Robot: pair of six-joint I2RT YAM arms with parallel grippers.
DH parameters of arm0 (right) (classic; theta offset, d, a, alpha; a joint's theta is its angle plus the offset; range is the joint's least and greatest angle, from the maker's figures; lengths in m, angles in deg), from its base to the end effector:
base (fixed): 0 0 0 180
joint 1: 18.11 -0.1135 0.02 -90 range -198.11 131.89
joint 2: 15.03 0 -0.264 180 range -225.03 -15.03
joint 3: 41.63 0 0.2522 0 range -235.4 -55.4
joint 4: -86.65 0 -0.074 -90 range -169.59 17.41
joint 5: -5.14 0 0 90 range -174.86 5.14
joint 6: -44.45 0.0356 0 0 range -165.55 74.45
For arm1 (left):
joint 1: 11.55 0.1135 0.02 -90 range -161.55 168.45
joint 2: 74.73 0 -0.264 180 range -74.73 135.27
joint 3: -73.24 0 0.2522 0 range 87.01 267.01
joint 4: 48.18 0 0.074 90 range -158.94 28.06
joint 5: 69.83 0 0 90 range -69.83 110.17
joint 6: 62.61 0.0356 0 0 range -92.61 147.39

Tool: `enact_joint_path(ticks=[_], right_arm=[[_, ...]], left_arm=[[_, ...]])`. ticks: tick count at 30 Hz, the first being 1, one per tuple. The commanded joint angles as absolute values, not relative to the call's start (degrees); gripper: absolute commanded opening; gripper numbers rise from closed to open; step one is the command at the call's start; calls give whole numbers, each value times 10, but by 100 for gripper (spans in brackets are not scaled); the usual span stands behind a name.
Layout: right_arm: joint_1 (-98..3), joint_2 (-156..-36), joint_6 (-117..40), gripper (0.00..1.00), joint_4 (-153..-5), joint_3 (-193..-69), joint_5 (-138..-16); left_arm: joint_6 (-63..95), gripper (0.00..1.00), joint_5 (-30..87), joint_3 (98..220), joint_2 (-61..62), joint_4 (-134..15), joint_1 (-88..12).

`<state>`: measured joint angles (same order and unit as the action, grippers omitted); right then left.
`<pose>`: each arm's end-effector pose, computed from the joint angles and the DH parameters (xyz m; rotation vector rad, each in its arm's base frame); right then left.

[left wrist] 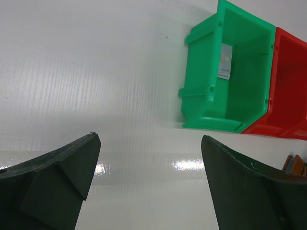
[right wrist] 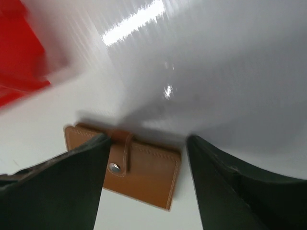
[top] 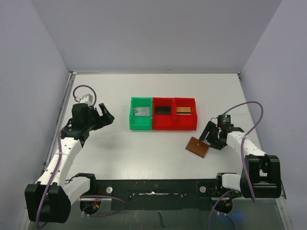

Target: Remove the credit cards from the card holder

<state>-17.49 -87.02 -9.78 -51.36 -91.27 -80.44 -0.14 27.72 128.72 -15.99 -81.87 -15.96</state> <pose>0.2191 0.0004 0.1700 0.8276 2.5946 0.2875 0.2211 -0.0217 0.2591 -0.3776 2.2151 -0.4509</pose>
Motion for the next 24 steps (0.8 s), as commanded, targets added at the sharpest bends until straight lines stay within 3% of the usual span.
enact_joint_path(ticks=[1,9,14,21,24], right_arm=[[-190,-836,-92,62,-550,-851,-722],[-347,-697,66,60,-567,-769,-715],[-434,-638,124,62,-538,-783,-763],[-459,-728,75,62,-397,-873,-938],[-468,-772,47,60,-401,-902,-953]], left_arm=[[12,86,289,1306,-172,-788,-159],[8,86,307,1300,-174,-784,-163],[8,86,319,1303,-165,-787,-178],[9,86,318,1306,-169,-801,-238],[-7,86,319,1301,-171,-801,-264]])
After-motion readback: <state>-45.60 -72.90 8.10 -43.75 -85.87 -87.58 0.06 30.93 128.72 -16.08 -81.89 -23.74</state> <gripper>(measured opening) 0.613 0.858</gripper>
